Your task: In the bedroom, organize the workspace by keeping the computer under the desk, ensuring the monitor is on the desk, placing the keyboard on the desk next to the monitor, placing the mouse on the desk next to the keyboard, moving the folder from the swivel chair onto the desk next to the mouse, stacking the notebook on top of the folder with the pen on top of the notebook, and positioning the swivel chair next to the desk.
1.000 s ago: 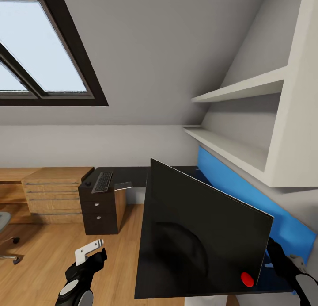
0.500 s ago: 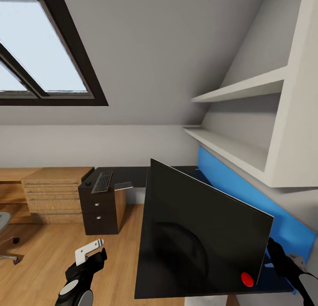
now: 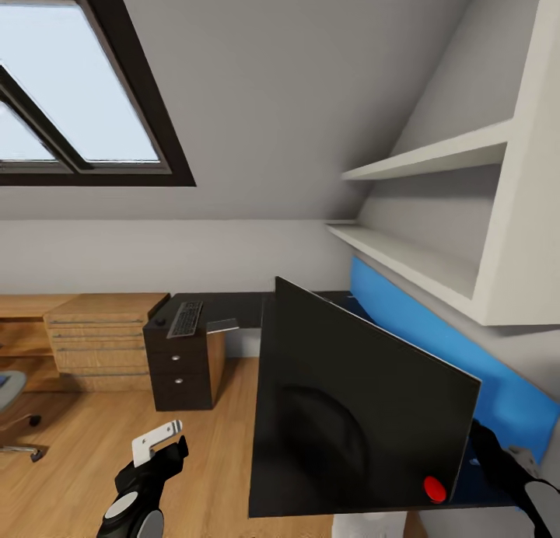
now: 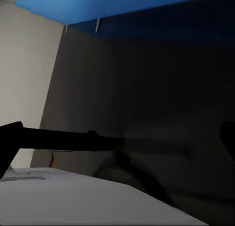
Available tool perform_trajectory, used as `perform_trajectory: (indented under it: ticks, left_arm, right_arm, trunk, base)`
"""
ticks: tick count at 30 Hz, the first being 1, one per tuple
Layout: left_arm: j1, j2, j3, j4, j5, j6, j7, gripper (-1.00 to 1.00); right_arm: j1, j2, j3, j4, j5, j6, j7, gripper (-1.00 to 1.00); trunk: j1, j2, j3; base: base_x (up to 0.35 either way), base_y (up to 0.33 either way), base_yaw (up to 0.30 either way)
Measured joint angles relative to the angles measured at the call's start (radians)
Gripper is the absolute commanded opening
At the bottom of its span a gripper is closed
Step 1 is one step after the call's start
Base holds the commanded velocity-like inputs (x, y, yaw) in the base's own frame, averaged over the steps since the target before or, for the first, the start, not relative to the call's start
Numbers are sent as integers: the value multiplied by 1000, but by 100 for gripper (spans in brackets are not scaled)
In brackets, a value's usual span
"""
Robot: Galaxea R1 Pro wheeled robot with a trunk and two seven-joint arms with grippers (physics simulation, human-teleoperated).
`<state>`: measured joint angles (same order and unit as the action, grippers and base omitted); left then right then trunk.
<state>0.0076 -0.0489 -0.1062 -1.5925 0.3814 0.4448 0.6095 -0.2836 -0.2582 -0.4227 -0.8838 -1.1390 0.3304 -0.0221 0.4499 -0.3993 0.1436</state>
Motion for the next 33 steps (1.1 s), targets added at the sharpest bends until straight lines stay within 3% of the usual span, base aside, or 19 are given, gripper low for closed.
perform_trajectory:
  ticks: [10, 21, 33]
  left_arm:
    - [0, 1, 1, 1, 0, 1, 0, 100]
    - [0, 1, 1, 1, 1, 2, -1, 100]
    - [0, 0, -2, 2, -3, 1, -4, 100]
  right_arm:
    - [0, 0, 2, -3, 86, 0, -2, 100]
    - [0, 0, 1, -4, 97, 0, -2, 100]
    - [0, 1, 0, -4, 100, -7, -1, 100]
  trunk:
    - [0, 0, 0]
    - [0, 0, 0]
    - [0, 0, 0]
  base:
    - [-167, 291, 0]
    - [-165, 275, 0]
    - [13, -139, 0]
